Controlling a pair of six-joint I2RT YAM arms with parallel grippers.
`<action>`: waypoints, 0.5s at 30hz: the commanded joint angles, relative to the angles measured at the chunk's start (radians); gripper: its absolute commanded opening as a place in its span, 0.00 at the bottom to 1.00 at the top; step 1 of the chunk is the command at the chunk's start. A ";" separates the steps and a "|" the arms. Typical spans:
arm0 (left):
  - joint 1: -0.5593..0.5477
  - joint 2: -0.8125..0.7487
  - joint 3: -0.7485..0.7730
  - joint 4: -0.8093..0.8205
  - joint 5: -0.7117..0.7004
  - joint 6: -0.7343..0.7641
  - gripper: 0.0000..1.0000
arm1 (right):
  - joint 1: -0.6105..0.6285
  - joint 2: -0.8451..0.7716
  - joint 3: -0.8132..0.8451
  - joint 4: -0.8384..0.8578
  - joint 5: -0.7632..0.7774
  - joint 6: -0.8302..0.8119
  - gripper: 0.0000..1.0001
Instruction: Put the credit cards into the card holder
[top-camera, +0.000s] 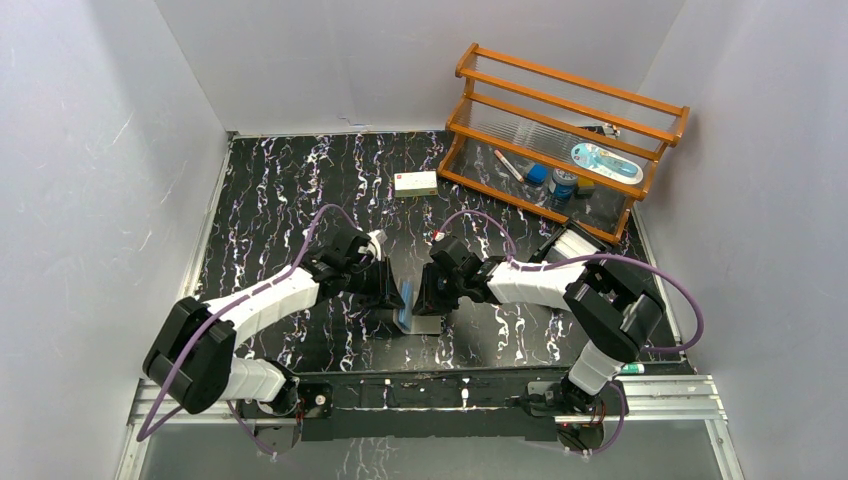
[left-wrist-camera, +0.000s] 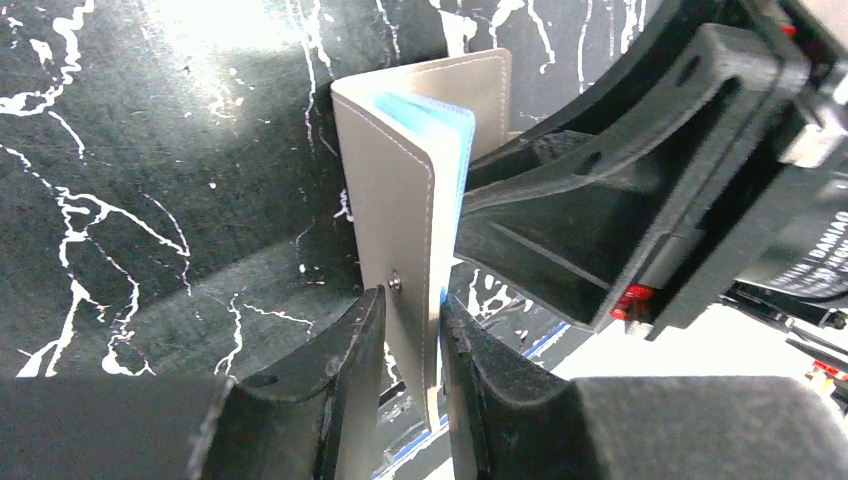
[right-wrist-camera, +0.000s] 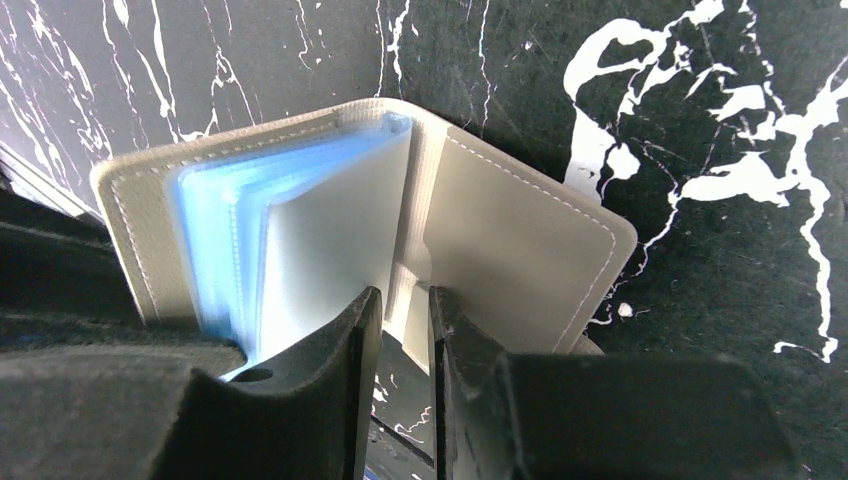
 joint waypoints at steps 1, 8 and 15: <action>-0.004 0.017 0.010 -0.037 -0.021 0.024 0.26 | -0.006 -0.021 0.019 0.012 0.010 -0.023 0.32; -0.004 0.003 0.033 -0.044 -0.031 0.017 0.32 | -0.006 -0.016 0.066 -0.014 0.003 -0.036 0.32; -0.004 0.020 0.054 -0.040 -0.033 0.021 0.38 | -0.006 -0.013 0.066 -0.015 0.001 -0.035 0.32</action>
